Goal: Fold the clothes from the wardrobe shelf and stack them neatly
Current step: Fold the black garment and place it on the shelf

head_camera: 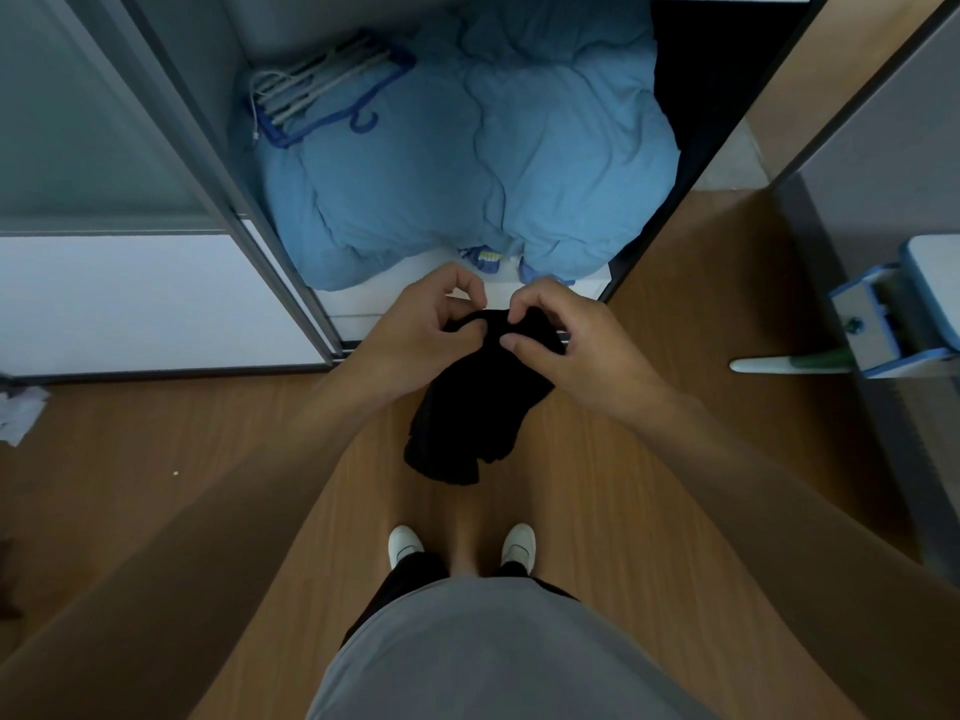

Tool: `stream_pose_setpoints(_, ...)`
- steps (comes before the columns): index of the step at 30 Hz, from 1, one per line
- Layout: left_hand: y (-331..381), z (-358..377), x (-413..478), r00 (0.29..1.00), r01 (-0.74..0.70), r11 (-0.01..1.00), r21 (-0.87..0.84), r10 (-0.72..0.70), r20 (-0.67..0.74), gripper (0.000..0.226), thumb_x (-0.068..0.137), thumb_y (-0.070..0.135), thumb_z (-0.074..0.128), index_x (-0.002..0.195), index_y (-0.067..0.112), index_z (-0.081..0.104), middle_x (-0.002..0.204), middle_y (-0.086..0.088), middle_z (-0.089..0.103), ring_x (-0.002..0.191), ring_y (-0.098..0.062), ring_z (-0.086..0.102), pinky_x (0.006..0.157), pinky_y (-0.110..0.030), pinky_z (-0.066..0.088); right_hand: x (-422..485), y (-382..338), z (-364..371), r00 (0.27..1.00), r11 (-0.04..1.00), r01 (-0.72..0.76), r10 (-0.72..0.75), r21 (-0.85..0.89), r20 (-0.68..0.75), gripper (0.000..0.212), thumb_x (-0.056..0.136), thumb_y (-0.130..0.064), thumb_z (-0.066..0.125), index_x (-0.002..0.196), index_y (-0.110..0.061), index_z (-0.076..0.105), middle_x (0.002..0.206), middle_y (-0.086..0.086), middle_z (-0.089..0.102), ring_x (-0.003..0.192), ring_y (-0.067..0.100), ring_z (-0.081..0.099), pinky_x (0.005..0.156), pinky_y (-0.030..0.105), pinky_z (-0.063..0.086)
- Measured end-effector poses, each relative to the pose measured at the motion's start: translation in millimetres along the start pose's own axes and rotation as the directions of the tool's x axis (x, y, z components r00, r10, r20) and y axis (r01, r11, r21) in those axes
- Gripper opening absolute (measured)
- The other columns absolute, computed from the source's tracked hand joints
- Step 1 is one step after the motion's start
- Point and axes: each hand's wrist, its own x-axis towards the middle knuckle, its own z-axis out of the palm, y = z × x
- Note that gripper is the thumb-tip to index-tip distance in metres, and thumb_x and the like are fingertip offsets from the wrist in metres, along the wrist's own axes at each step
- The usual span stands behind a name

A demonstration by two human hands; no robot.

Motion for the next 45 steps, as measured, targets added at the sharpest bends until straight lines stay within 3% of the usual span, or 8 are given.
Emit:
stream_pose_setpoints(7,0,-8,-5,0.994,-0.112,0.989,0.099,0.112,0.011,0.028,0.091,-0.006,0.054,0.089,0.022,0.054,0.076,0.003,0.07,0.067,-0.011,0.058,0.06,-0.019,0.044,2,-7,5,0.988,0.986,-0.146,0.142,0.078,0.065,0.017,0.088,-0.026,0.074,0.099,-0.015,0.066,0.089,-0.004,0.068,0.08,0.006,0.062,0.071,0.023,0.047)
stream_pose_setpoints(15,-12,-13,-7,0.973,-0.229,0.954,0.191,0.229,0.025,0.016,0.087,-0.004,0.057,0.095,0.009,0.06,0.088,0.008,0.067,0.083,-0.002,0.065,0.075,-0.013,0.047,10,-15,8,0.998,0.997,-0.054,0.056,0.049,-0.035,0.004,0.089,-0.01,0.069,0.087,-0.006,0.067,0.082,0.0,0.067,0.079,0.009,0.062,0.073,0.023,0.047)
stream_pose_setpoints(20,-38,-19,-7,0.955,-0.289,0.837,0.464,0.285,0.081,0.007,0.076,0.007,0.059,0.076,0.005,0.065,0.071,-0.004,0.063,0.068,-0.011,0.056,0.06,-0.025,0.041,17,-23,10,0.993,0.993,-0.055,0.065,0.105,-0.094,0.009,0.088,-0.005,0.067,0.082,0.001,0.062,0.078,0.011,0.064,0.075,0.016,0.059,0.07,0.028,0.046)
stream_pose_setpoints(27,-81,-15,11,0.997,0.07,0.859,0.507,-0.038,-0.073,0.017,0.073,0.023,0.056,0.07,0.006,0.052,0.069,-0.015,0.058,0.06,-0.018,0.053,0.057,-0.03,0.037,40,-50,-3,0.996,0.989,-0.046,0.057,0.141,-0.071,0.009,0.086,-0.004,0.067,0.078,-0.003,0.062,0.074,0.003,0.063,0.072,0.009,0.056,0.071,0.029,0.045)
stream_pose_setpoints(33,-100,-26,9,0.999,0.002,0.895,0.446,-0.024,0.044,0.017,0.067,0.033,0.047,0.051,0.038,0.045,0.043,0.008,0.037,0.041,-0.006,0.036,0.047,-0.031,0.028,47,-57,-20,1.0,0.995,-0.006,0.007,0.101,-0.008,0.006,0.082,0.003,0.063,0.078,0.005,0.059,0.084,0.018,0.068,0.083,0.03,0.065,0.077,0.044,0.053)
stream_pose_setpoints(38,-118,-47,6,1.0,0.011,0.841,0.541,-0.001,-0.02,0.027,0.067,0.026,0.051,0.046,0.024,0.034,0.053,0.013,0.039,0.049,-0.012,0.043,0.056,-0.031,0.033,50,-49,-23,0.998,0.993,-0.063,0.062,0.099,0.015,0.01,0.08,0.007,0.061,0.073,0.002,0.056,0.084,0.017,0.068,0.089,0.024,0.068,0.08,0.037,0.053)
stream_pose_setpoints(41,-135,-63,2,0.998,0.059,0.794,0.605,-0.024,-0.066,0.032,0.065,0.023,0.054,0.045,-0.002,0.055,0.064,-0.005,0.053,0.06,-0.031,0.057,0.059,-0.034,0.037,54,-44,-23,0.993,0.988,-0.097,0.104,0.124,-0.052,0.015,0.078,0.008,0.06,0.069,-0.002,0.054,0.084,0.028,0.065,0.08,0.033,0.065,0.071,0.041,0.05)
stream_pose_setpoints(45,-151,-75,-3,0.983,0.16,0.765,0.625,-0.067,-0.169,0.018,0.069,0.003,0.064,0.053,-0.006,0.066,0.073,-0.023,0.063,0.067,-0.041,0.062,0.06,-0.043,0.047,61,-44,-19,0.988,0.978,-0.111,0.128,0.176,-0.087,0.01,0.076,0.008,0.059,0.069,0.004,0.054,0.085,0.032,0.064,0.074,0.032,0.06,0.068,0.041,0.048)
